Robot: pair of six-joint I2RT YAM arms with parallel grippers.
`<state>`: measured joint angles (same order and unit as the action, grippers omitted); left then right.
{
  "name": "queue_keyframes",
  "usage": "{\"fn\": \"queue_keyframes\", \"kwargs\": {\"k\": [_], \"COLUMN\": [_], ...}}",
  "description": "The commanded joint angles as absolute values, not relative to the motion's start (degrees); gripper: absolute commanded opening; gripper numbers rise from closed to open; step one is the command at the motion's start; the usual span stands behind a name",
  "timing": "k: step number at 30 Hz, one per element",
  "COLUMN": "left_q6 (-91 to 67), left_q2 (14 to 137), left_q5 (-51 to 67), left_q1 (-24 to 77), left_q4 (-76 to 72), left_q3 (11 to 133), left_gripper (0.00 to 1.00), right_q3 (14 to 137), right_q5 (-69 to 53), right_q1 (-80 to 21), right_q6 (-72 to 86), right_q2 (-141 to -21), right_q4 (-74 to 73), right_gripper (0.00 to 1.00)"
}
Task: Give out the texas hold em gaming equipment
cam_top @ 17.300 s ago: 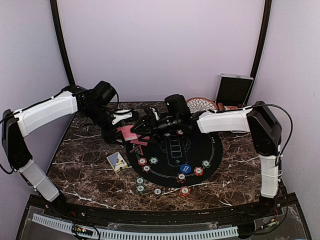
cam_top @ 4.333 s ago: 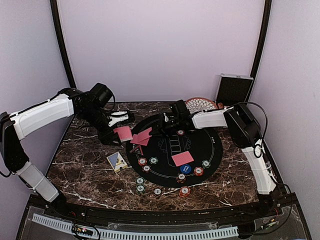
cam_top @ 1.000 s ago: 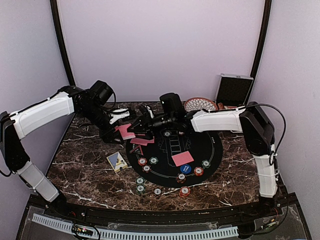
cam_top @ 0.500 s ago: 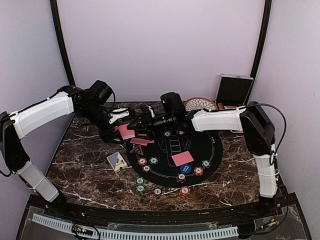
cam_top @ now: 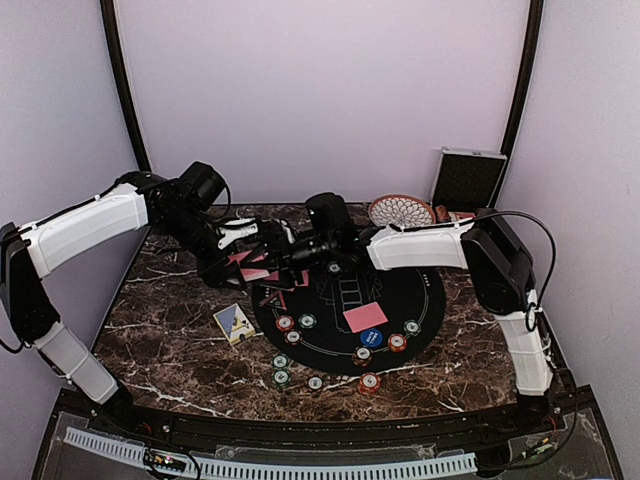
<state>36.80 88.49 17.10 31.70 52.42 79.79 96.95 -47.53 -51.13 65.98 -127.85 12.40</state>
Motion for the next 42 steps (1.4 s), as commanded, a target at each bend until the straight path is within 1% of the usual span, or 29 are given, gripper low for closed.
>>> {"fn": "queue_keyframes", "kwargs": {"k": [1, 7, 12, 20, 26, 34, 42], "left_q6": [36.73, 36.89, 36.84, 36.86, 36.91, 37.02, 37.08], "left_q2": [87.08, 86.92, 86.99, 87.02, 87.02, 86.89, 86.89], "left_q5": [18.76, 18.77, 18.69, 18.47, 18.16, 17.43, 17.38], "left_q1": [31.56, 31.56, 31.56, 31.56, 31.51, 31.55, 31.59], "left_q4": [52.47, 52.57, 52.48, 52.47, 52.39, 52.21, 52.16], "left_q3": [81.92, 81.91, 81.91, 81.81, 81.48, 80.67, 81.09], "left_gripper": [0.0, 0.0, 0.0, 0.0, 0.0, 0.0, 0.0], "right_q3": [96.79, 91.18, 89.88, 88.04, 87.16, 84.81, 84.12], "right_q5": [-44.13, -43.11, -44.08, -46.69, -46.31, -47.03, -48.44], "right_q1": [-49.52, -47.42, -47.16, -47.21, -47.2, -47.28, -47.67], "right_q6": [61.6, 59.51, 59.88, 65.04, 65.0, 66.61, 68.08], "right_q2": [-127.59, -123.67, -121.52, -117.66, -115.01, -113.5, -114.27], "right_q4": [5.59, 4.58, 5.82, 13.47, 12.96, 14.55, 16.05], "right_gripper": [0.58, 0.53, 0.49, 0.39, 0.3, 0.23, 0.18]}}
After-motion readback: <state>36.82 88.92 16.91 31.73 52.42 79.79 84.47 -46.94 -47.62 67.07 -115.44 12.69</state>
